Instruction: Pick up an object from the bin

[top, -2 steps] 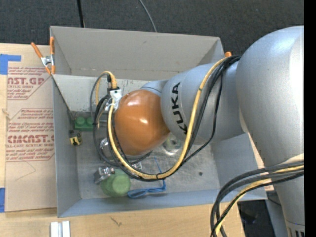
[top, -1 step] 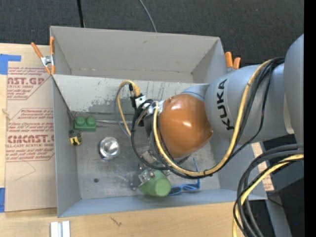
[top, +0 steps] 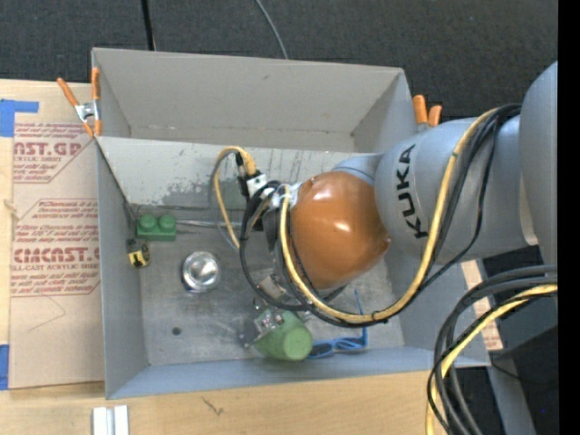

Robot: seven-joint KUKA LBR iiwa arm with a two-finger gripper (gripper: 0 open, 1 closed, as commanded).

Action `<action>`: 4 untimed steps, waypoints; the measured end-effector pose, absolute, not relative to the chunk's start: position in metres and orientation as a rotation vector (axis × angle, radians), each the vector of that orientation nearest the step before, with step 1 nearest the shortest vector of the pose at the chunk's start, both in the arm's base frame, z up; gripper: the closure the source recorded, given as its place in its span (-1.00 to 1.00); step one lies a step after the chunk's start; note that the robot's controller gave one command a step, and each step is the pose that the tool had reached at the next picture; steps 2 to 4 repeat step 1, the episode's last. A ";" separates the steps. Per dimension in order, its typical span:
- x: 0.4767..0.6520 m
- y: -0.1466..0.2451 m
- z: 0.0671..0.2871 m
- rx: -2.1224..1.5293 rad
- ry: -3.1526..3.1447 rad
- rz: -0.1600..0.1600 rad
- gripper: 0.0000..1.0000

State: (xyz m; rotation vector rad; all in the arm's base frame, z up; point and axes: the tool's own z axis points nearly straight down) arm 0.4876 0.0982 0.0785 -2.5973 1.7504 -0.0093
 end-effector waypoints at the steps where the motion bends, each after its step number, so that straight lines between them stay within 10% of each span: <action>1: 0.506 0.078 0.219 -2.683 1.622 -0.007 1.00; 4: 0.506 0.078 0.219 -2.683 1.622 -0.007 1.00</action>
Offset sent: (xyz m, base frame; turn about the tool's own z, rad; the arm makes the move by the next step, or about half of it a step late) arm 0.0167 -0.0206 0.1369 -0.1018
